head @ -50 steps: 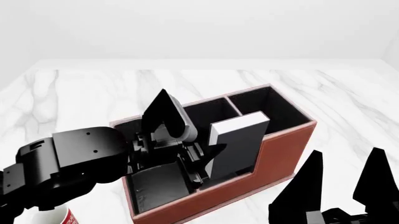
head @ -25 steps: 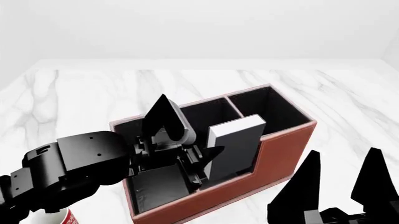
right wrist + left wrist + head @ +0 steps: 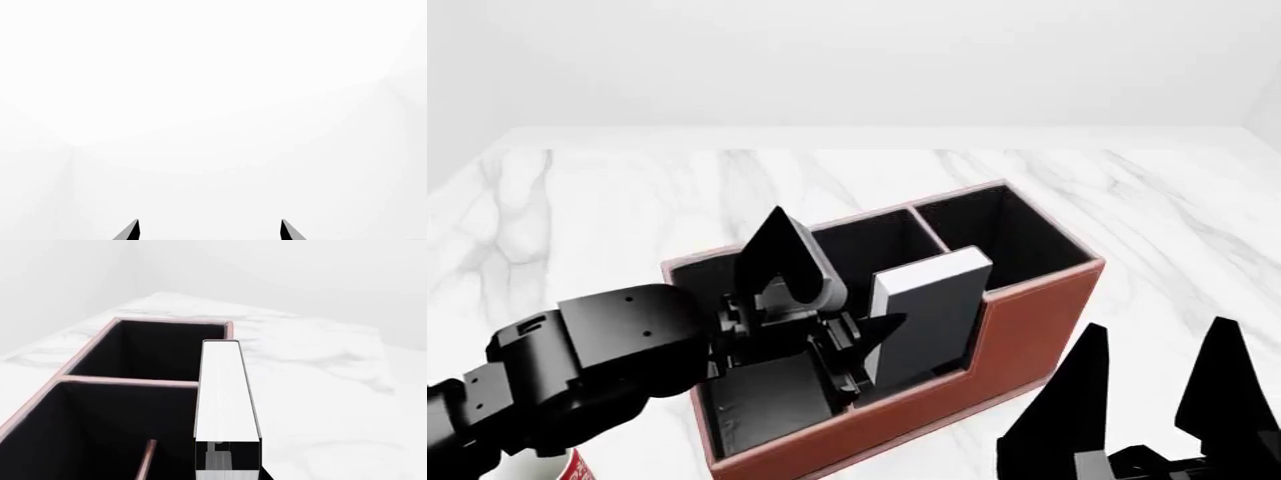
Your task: Pick up the book and place it in the back compartment of the caddy.
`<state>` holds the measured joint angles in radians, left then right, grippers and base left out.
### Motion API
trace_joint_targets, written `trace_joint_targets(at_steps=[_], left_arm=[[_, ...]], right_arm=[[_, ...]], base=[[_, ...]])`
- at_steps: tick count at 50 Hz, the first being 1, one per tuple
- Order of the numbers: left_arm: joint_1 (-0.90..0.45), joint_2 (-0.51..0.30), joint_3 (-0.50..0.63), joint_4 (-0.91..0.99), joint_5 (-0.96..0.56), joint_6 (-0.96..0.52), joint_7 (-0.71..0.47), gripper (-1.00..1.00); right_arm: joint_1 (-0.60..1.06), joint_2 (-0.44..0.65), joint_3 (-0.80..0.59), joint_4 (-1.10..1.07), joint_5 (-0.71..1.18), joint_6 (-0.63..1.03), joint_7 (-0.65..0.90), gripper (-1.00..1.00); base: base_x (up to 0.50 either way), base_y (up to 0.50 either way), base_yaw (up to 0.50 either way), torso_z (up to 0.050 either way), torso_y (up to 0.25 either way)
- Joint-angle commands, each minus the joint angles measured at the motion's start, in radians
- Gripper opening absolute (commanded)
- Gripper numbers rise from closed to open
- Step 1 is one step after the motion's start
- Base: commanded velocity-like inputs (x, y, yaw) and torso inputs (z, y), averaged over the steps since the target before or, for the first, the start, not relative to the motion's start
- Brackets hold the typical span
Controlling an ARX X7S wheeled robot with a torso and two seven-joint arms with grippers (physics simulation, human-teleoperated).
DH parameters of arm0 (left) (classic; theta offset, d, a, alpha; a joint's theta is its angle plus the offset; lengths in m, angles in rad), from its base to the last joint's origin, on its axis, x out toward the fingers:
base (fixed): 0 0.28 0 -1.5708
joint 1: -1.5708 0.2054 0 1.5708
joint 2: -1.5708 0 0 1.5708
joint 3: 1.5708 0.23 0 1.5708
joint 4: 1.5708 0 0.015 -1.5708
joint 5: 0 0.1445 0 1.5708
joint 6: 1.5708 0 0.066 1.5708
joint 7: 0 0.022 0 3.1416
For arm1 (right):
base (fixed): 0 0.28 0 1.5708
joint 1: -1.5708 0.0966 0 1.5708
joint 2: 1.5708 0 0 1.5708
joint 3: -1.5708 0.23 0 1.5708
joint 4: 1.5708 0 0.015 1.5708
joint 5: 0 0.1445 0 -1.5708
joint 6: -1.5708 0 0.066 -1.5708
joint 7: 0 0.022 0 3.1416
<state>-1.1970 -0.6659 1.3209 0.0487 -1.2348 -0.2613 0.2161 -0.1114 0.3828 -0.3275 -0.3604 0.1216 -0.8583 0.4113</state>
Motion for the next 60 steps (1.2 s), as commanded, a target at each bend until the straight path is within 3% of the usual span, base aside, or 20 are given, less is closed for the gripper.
trace_joint_targets(at_steps=[1,54,55,60], left_arm=[[0.002,0.036,-0.063,-0.024,-0.003,0.013,0.025,-1.0],[0.056,0.112,-0.046,-0.19,0.052,0.057,0.084,-1.0],[0.058,0.112,-0.045,-0.191,0.056,0.06,0.086,1.0],[0.057,0.119,-0.049,-0.211,0.063,0.064,0.076,1.0]], right_arm=[[-0.001,-0.016,0.016,0.002,-0.02,-0.004,-0.023,1.0],[0.006,-0.016,0.002,0.028,-0.02,-0.013,-0.02,1.0],[0.006,-0.016,0.002,0.028,-0.019,-0.013,-0.02,1.0],[0.007,-0.015,0.001,0.03,-0.019,-0.014,-0.019,1.0]], base=[[0.0,0.0,0.0,0.0,0.0],[0.0,0.0,0.0,0.0,0.001],[0.0,0.0,0.0,0.0,0.0],[0.0,0.0,0.0,0.0,0.0]])
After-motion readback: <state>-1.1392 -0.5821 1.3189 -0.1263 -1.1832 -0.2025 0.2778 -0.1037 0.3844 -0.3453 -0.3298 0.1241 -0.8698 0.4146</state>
